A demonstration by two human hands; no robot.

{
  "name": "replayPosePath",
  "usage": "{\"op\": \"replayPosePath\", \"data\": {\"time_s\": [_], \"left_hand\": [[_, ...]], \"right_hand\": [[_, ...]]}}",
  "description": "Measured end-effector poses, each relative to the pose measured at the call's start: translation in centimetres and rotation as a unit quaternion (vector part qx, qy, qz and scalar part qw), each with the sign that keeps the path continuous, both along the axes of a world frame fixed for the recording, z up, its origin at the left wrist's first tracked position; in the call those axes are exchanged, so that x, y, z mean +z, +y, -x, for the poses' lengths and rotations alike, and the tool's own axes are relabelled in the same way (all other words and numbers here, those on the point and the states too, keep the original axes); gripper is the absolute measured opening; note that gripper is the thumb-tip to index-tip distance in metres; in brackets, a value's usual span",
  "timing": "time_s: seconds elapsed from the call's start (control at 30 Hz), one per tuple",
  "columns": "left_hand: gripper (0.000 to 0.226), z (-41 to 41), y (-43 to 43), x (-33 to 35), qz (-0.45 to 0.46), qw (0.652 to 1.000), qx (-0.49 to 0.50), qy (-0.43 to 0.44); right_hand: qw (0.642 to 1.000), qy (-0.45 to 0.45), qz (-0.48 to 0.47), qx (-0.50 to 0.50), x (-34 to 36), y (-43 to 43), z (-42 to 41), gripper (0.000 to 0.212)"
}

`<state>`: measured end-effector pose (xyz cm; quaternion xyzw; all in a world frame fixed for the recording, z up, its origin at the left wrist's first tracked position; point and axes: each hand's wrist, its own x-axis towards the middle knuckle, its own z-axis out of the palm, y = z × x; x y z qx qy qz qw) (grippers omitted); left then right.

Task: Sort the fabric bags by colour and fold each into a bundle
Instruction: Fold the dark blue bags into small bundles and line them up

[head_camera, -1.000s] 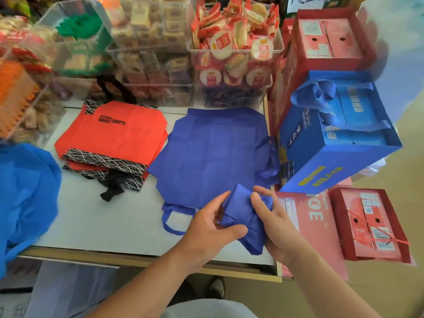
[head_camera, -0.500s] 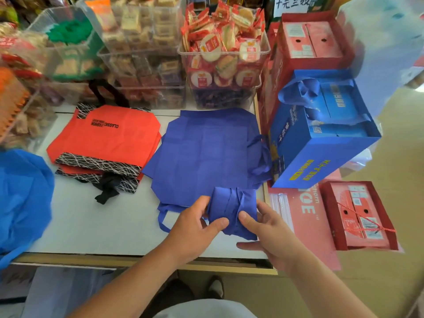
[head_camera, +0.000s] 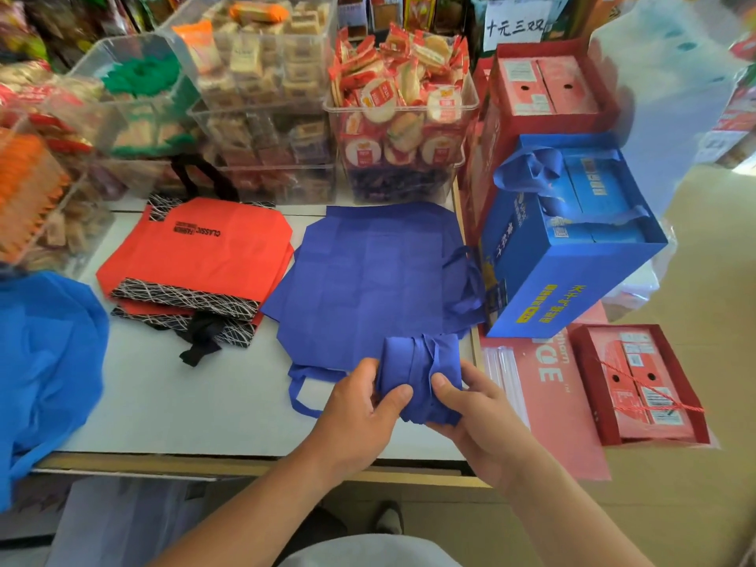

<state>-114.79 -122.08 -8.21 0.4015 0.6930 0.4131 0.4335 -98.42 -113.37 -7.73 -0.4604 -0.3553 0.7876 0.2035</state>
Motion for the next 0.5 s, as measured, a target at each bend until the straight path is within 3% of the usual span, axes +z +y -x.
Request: {"op": "replayPosePath", "data": {"time_s": [0.2,0.27,0.37,0.5], "left_hand": [[0.023,1.3,-0.7,0.8,-0.015,1.0,0.017,-0.003],[0.013,1.5,-0.9,1.5,-0.002,0.997,0.035,-0.072],[0.043,2.2,-0.9,2.0,0.021,0.988,0.034,-0.146],[0.029,2.1,-1.0,2.5,0.009,0.981,-0.003,-0.193]], "right_hand": [[0.999,-0.018,-0.025,0.029,0.2,-0.8,0.4,0.031],[0.998,-0.013,-0.045,0.038,0.2,-0.8,0.3,0.031],[0.997,0.012,-0.055,0.043,0.4,-1.1,0.2,0.038],[0.997,0.009,-0.062,0.038,0.3,-1.5,0.5,0.036]]}}
